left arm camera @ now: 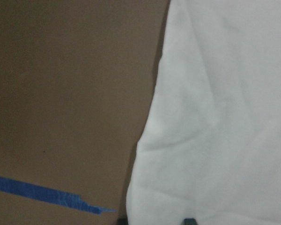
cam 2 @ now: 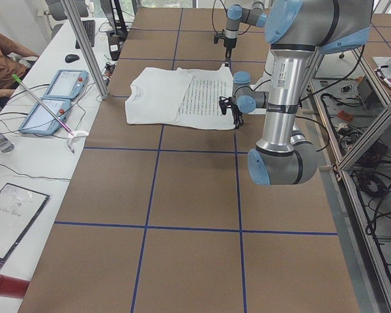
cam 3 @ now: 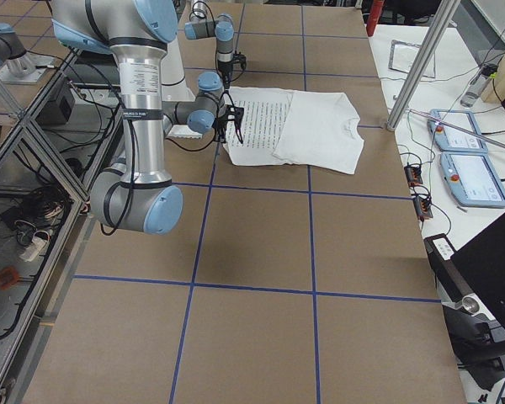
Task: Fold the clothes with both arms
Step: 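Grasp the hem corners with both grippers, then lift the hem with both grippers and carry it toward the collar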
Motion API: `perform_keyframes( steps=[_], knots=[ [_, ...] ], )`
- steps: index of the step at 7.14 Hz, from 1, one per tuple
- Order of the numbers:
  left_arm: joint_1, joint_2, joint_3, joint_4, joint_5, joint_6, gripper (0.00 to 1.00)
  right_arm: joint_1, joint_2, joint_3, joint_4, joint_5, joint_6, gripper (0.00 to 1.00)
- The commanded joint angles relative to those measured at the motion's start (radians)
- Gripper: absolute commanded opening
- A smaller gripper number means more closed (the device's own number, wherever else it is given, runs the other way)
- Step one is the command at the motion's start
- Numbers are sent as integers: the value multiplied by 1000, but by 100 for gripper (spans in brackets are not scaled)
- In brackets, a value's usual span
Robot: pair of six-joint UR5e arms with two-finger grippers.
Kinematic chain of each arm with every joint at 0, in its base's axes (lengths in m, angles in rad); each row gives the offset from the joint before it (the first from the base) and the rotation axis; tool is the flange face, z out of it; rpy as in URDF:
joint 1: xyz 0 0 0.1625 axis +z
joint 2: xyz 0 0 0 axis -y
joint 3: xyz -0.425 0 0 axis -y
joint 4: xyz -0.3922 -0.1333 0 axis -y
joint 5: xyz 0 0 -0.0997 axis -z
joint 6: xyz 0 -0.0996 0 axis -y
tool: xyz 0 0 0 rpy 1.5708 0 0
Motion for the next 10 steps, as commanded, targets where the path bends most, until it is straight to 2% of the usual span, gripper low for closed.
perform_keyframes(
  steps=[1, 2, 3, 4, 5, 7, 8, 10],
  knots=[
    [-2, -6, -6, 11, 0, 0, 22, 1, 1, 0, 0, 0, -2, 0],
    [0, -6, -21, 33, -2, 0, 20, 1, 1, 0, 0, 0, -2, 0],
    [-2, -6, -32, 42, -2, 0, 13, 1, 1, -2, -2, 0, -2, 0],
    [-2, -6, -33, 42, -2, 0, 0, 2, 1, 0, -2, 2, -2, 0],
    [-6, -8, -43, 42, -4, 0, 0, 8, 1, 0, -2, 2, -2, 0],
    [-34, 6, -133, 43, -7, 6, 0, 34, -2, 8, 6, 3, -3, 0],
    [-36, 11, -165, 56, -11, 6, 0, 38, -14, 49, 6, 8, -5, 0],
    [-36, 12, -260, 135, -62, 8, 0, 50, -46, 104, 5, 116, -5, 0]
  ],
)
